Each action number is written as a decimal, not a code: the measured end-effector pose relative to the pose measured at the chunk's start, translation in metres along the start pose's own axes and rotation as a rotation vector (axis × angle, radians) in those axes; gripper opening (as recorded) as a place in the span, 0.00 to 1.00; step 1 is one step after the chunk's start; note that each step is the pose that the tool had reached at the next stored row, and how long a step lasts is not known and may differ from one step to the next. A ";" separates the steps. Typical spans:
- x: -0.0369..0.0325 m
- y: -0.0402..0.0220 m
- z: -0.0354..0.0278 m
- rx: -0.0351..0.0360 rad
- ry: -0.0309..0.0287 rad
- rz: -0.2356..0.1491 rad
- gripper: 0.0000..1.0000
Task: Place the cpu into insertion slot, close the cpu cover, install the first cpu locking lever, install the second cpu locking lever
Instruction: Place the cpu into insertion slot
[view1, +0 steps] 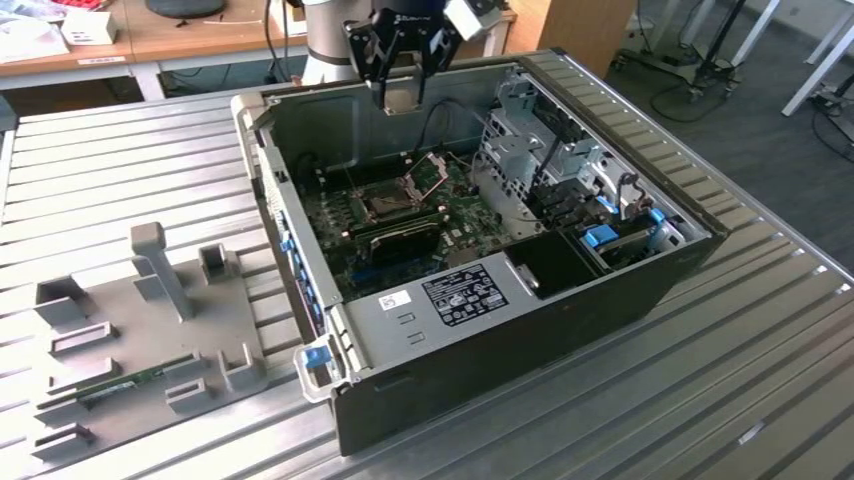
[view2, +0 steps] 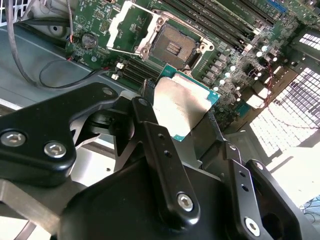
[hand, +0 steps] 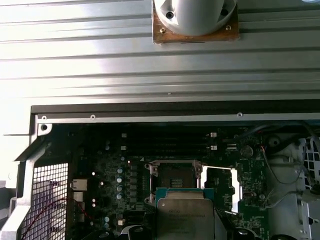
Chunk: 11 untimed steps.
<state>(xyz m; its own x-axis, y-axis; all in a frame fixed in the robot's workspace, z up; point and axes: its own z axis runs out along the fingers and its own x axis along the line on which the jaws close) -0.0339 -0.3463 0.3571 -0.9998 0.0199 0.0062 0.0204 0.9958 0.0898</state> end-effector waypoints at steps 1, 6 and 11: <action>0.0000 -0.0001 0.0007 -0.0001 0.0000 0.000 0.54; 0.0000 -0.0003 0.0030 0.0000 0.0000 0.000 0.54; 0.0000 -0.0003 0.0033 0.0000 0.0000 0.000 0.54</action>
<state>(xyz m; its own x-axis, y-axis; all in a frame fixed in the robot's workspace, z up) -0.0339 -0.3463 0.3538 -0.9998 0.0199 0.0062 0.0204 0.9958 0.0897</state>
